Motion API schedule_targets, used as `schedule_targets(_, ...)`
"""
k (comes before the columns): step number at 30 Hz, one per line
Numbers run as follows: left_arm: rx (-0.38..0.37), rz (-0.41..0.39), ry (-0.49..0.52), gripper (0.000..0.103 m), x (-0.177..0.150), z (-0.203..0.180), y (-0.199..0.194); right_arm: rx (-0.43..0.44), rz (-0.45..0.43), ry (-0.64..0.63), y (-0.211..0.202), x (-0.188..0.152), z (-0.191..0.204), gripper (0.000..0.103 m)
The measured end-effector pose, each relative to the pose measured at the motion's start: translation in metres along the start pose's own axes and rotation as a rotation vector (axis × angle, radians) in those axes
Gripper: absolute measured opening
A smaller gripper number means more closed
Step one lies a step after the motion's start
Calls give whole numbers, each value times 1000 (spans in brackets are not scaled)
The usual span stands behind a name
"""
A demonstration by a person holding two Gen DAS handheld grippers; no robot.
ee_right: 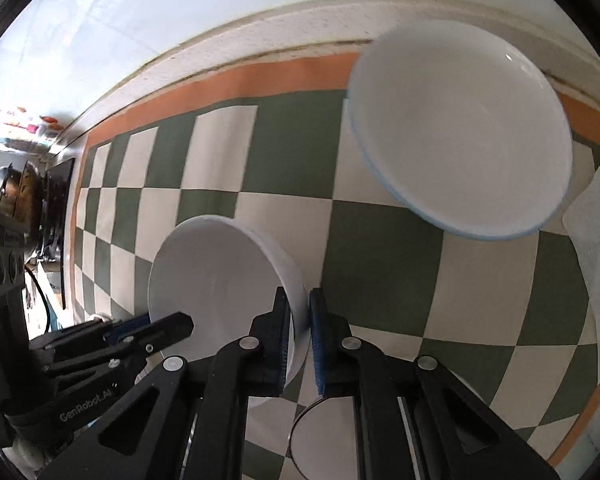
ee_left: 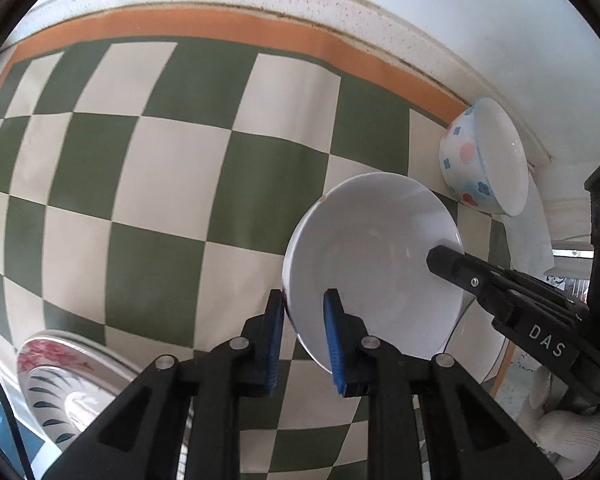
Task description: Organize plates and bowls
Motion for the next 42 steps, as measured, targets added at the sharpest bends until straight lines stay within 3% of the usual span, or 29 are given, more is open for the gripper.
schedule_targets(10, 1, -81, 102, 18, -35, -12, -58, 51, -96, 5, -57, -40, 32, 11)
schedule_targets(15, -7, -84, 190, 18, -67, -17, -78, 53, -151, 34, -93, -82, 42, 11)
schedule_targets(21, -13, -54, 262, 18, -95, -20, -74, 51, -180, 93, -114, -141, 41, 11)
schedule_targets(30, 31, 66, 307, 18, -126, -15, -20, 52, -127, 192, -81, -198, 22, 11)
schedule_targets(37, 91, 132, 332, 18, -137, -16, 23, 35, -73, 238, -38, -214, 5, 11)
schedule_targets(42, 96, 133, 347, 18, -139, -22, 26, 35, -50, 259, -23, -219, -6, 11)
Point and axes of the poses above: each gripper's, at about its wrist camera, not at the fingertips, and y roughly the way its jaws point, z to its left, x to its top, the point moved 4 cm from there along y, roughly the way its jaws point, and after that the axes turned 7 degrees about -y, right-handed, at the moved point
